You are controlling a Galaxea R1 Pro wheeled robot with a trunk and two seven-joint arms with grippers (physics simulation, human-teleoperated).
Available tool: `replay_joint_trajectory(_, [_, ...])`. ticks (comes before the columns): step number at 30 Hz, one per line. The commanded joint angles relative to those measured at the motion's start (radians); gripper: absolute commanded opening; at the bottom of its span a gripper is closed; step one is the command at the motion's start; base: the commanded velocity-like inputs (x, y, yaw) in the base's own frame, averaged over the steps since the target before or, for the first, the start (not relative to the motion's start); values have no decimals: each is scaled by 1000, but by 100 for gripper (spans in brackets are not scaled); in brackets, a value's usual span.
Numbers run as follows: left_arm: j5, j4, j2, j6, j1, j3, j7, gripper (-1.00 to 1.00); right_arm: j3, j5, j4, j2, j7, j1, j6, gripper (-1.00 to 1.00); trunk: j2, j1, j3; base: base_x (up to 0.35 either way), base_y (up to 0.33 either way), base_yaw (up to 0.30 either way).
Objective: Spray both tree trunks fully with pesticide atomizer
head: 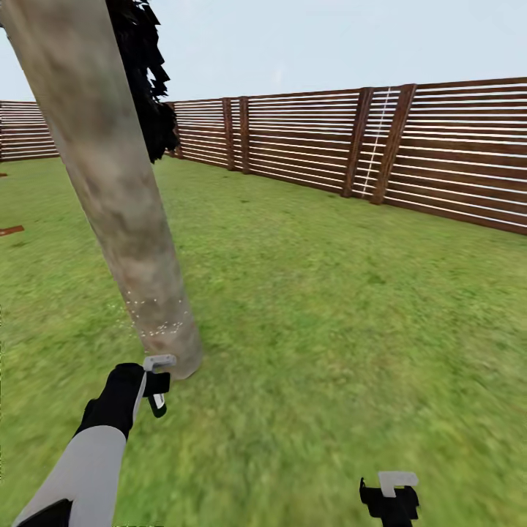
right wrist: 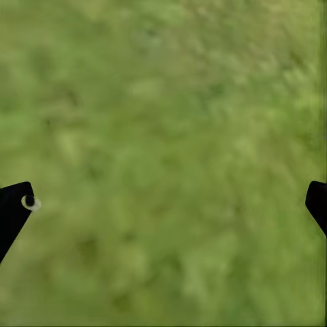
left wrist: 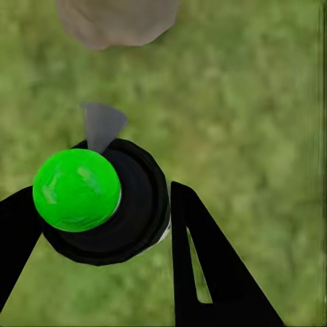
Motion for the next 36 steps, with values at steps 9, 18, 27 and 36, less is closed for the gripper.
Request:
replay_joint_trajectory(9, [-13, -4, -7, 17, -47, -13, -18, -100, -8, 11, 0, -1, -4, -1, -2, 100, 0, 0, -1, 3, -27, 247])
replay_joint_trajectory(18, [-16, -20, -11, 89, -160, -40, -14, -100, -8, 11, 0, -1, -4, -1, -2, 100, 0, 0, -1, 0, 0, 187])
replay_joint_trajectory(27, [-13, -23, 94, 151, -192, -103, -23, -100, -8, 12, 0, -11, -3, 1, -2, 100, 0, 0, -1, 0, 0, 2])
replay_joint_trajectory(36, [-12, -12, 73, 144, -186, -108, -22, -100, -8, 12, 0, -13, -3, 1, -3, 100, 0, 0, -1, 121, -85, 0])
